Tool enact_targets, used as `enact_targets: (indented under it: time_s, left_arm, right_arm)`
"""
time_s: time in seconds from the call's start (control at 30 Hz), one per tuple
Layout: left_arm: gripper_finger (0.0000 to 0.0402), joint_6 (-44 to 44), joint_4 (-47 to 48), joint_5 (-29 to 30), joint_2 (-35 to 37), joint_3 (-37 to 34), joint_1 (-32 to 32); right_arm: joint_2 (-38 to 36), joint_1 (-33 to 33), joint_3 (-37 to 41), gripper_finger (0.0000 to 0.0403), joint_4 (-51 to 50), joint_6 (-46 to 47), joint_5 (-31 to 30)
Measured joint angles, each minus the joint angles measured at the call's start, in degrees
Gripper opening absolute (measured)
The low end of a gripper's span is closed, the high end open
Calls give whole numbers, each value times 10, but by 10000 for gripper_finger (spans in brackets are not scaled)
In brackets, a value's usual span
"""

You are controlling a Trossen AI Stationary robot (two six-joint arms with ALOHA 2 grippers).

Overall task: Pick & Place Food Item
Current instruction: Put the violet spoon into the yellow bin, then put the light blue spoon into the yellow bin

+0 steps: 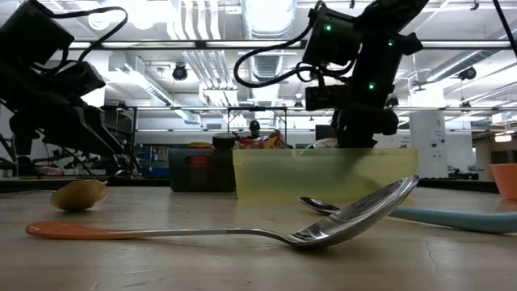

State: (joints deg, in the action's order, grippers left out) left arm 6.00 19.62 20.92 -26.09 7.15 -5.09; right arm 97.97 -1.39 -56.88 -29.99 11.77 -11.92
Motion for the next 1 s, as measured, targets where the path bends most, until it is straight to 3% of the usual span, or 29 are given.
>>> enact_targets:
  time_s: [0.2,0.6,1.0]
  left_arm:
    - [317,0,0,0,0,0,0]
    - [317,0,0,0,0,0,0]
    - [317,0,0,0,0,0,0]
  right_arm:
    - [1,10,0,34,2,21,0]
    - [1,13,0,134,10,13,4]
    - [-32,12,-22,139,12,55,0]
